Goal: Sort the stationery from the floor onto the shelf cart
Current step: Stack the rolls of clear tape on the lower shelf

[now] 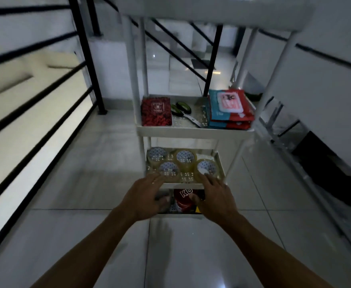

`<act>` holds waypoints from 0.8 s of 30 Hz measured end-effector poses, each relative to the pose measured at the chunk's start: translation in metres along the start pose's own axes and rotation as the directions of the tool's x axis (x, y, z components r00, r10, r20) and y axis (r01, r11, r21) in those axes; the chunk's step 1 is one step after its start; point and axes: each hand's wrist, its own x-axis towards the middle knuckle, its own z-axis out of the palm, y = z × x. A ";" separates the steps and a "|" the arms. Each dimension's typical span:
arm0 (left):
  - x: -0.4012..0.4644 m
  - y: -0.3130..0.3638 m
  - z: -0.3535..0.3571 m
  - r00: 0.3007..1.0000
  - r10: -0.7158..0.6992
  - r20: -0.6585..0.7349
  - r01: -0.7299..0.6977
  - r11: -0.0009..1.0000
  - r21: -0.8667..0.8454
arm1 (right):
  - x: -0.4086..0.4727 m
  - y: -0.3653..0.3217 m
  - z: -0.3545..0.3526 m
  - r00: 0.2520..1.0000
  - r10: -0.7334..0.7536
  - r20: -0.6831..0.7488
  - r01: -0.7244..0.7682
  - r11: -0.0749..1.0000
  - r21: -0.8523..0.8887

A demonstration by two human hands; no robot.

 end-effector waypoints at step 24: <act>-0.165 0.105 0.008 0.999 0.005 -0.042 0.000 0.992 0.124 | -0.220 0.020 -0.023 0.999 0.033 -0.007 -0.033 0.999 0.032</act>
